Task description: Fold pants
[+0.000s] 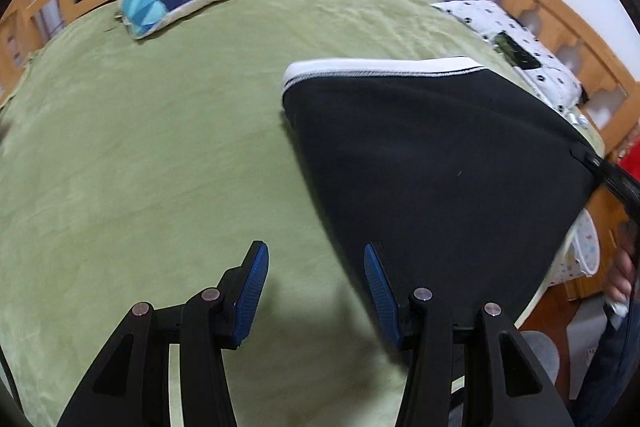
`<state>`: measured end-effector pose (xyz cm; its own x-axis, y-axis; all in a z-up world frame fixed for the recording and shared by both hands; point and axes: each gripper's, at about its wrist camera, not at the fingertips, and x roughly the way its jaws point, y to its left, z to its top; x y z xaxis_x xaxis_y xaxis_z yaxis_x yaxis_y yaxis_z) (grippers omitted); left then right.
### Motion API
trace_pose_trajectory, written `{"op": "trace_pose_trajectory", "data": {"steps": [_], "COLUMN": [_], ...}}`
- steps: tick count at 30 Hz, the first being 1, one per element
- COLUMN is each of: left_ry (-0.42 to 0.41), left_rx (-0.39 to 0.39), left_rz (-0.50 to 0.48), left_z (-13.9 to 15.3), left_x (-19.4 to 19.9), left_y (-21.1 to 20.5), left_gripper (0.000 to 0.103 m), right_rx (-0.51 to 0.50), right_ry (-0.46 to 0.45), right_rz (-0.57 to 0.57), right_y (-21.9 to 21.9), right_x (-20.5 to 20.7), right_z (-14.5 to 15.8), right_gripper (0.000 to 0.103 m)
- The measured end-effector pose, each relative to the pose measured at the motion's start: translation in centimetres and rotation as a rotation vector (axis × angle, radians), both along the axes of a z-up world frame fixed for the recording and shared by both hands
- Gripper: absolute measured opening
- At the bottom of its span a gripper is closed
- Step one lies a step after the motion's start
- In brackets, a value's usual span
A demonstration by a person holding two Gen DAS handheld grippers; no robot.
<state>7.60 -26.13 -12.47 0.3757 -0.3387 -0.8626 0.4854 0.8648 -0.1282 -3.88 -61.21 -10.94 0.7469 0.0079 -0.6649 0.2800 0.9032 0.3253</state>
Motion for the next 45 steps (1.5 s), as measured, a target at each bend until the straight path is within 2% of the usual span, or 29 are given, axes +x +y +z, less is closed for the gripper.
{"op": "trace_pose_trajectory", "data": {"steps": [2, 5, 7, 8, 10, 11, 14, 18, 22, 23, 24, 25, 26, 27, 30, 32, 34, 37, 40, 45], "left_ry": [0.009, 0.002, 0.021, 0.033, 0.073, 0.085, 0.143, 0.194, 0.238, 0.24, 0.229, 0.207, 0.185, 0.166, 0.199, 0.193, 0.162, 0.081, 0.094, 0.036], "left_rx": [-0.026, -0.07, -0.11, -0.124, -0.159, -0.166, -0.179, -0.252, -0.298, -0.306, -0.311, -0.318, -0.322, -0.325, -0.401, -0.422, -0.412, -0.378, -0.379, -0.314], "left_rz": [-0.026, -0.039, -0.04, -0.04, -0.03, -0.026, -0.005, -0.007, 0.01, 0.019, 0.026, 0.03, 0.019, -0.003, 0.008, 0.007, 0.005, 0.01, 0.056, 0.182], "left_z": [-0.1, -0.5, -1.3, -1.7, -2.9, -3.4, -5.8, -7.5, -8.9, -9.2, -9.1, -8.8, -8.3, -7.7, -6.3, -5.2, -4.3, -2.5, -1.8, -0.2], "left_x": [0.1, 0.4, 1.1, 1.5, 2.6, 2.9, 4.3, 5.3, 6.3, 6.3, 6.3, 6.2, 6.0, 5.9, 6.1, 6.1, 5.9, 5.6, 6.3, 6.3], "left_y": [-0.8, -1.7, -2.4, -2.6, -3.2, -3.4, -4.3, -5.0, -6.1, -6.2, -6.2, -6.1, -5.9, -5.8, -4.1, -2.8, -1.7, 1.9, 8.0, 19.6], "left_gripper": [0.048, 0.06, 0.06, 0.06, 0.061, 0.062, 0.064, 0.067, 0.064, 0.056, 0.043, 0.036, 0.025, 0.021, 0.017, 0.015, 0.014, 0.014, 0.014, 0.014], "right_rx": [0.005, 0.087, 0.094, 0.084, 0.102, 0.125, 0.158, 0.26, 0.283, 0.272, 0.262, 0.251, 0.242, 0.218, 0.146, 0.143, 0.146, 0.123, 0.158, 0.255], "right_ry": [0.057, 0.149, 0.164, 0.147, 0.1, 0.089, 0.132, 0.11, 0.116, 0.12, 0.119, 0.114, 0.109, 0.095, 0.082, 0.064, 0.04, 0.057, 0.068, 0.037], "right_rz": [-0.068, -0.101, -0.108, -0.114, -0.127, -0.128, -0.095, -0.059, -0.041, -0.036, -0.032, -0.03, -0.025, -0.03, -0.052, -0.055, -0.034, 0.017, 0.072, 0.203], "right_y": [-2.4, -4.4, -4.4, -4.3, -4.8, -5.1, -6.1, -7.3, -7.7, -7.5, -7.4, -7.1, -6.8, -6.3, -4.3, -3.1, -1.2, 3.1, 8.2, 17.9], "right_x": [0.3, 0.7, 0.5, 0.1, -0.2, 0.1, 2.3, 4.0, 5.6, 5.7, 5.8, 5.9, 6.0, 5.9, 5.7, 5.3, 5.1, 5.2, 5.6, 7.7], "right_z": [-1.5, -5.7, -7.2, -7.4, -7.2, -7.4, -8.6, -10.4, -11.4, -11.3, -11.1, -10.8, -10.4, -9.6, -7.6, -6.1, -4.2, -2.8, -2.9, -3.8], "right_gripper": [0.013, 0.018, 0.035, 0.039, 0.063, 0.067, 0.068, 0.076, 0.077, 0.076, 0.072, 0.065, 0.059, 0.048, 0.039, 0.032, 0.026, 0.024, 0.024, 0.023]}}
